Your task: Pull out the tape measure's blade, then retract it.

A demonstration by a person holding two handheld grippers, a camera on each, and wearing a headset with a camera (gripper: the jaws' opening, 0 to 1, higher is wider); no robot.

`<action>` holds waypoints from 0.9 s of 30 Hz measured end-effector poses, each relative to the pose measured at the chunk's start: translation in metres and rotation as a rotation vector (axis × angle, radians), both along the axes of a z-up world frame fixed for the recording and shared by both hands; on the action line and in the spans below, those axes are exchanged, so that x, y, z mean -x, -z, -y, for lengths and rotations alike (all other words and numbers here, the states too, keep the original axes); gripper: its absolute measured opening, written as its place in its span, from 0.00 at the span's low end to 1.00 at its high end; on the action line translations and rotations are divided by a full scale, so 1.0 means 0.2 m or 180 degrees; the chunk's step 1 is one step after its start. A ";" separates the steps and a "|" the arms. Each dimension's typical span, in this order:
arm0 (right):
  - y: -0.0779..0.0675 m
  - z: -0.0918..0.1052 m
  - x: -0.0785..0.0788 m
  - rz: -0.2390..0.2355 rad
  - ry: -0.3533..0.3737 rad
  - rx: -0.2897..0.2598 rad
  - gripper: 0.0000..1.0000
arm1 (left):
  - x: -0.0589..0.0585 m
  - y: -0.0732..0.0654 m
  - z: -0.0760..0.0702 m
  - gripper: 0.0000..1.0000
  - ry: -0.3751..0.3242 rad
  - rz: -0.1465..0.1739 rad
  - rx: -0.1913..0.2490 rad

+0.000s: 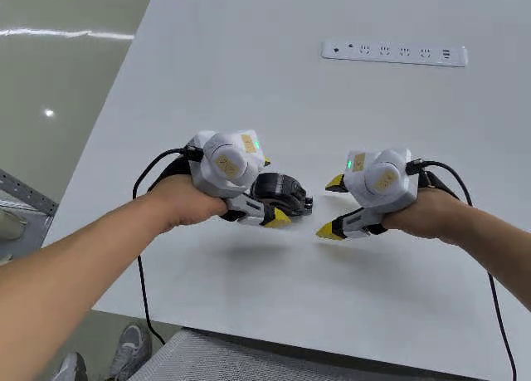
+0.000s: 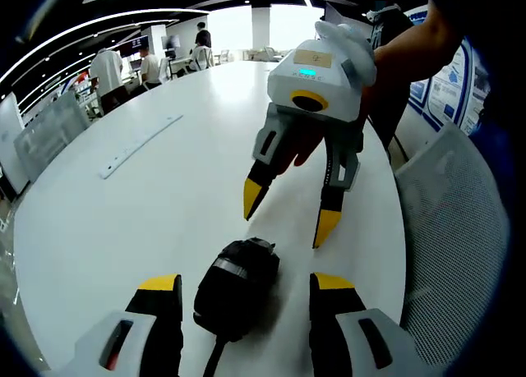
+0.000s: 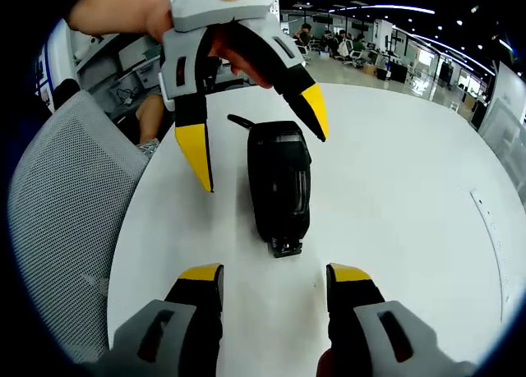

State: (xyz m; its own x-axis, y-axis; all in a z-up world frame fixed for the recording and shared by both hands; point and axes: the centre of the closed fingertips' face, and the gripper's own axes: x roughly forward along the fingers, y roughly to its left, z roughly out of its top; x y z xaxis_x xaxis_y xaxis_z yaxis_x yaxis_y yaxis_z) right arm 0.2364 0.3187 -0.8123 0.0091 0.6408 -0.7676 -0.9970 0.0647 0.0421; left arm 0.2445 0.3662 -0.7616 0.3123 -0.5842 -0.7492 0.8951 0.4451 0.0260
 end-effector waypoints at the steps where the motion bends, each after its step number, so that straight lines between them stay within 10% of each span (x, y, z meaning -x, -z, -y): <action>1: 0.00 0.00 0.00 0.0009 -0.0001 -0.0002 0.46 | 0.00 0.00 0.00 0.58 0.0016 0.0001 -0.0010; 27: 0.07 -0.11 -0.06 0.0171 -0.0174 -0.0056 0.20 | -0.08 0.11 0.00 0.41 0.0345 0.0095 -0.0228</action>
State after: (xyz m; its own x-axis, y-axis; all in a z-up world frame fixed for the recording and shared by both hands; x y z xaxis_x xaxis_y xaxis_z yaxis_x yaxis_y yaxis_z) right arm 0.2479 0.3402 -0.8264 0.0147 0.6550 -0.7555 -0.9999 0.0099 -0.0109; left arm 0.2611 0.3665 -0.7837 0.2729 -0.5612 -0.7814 0.9362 0.3418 0.0816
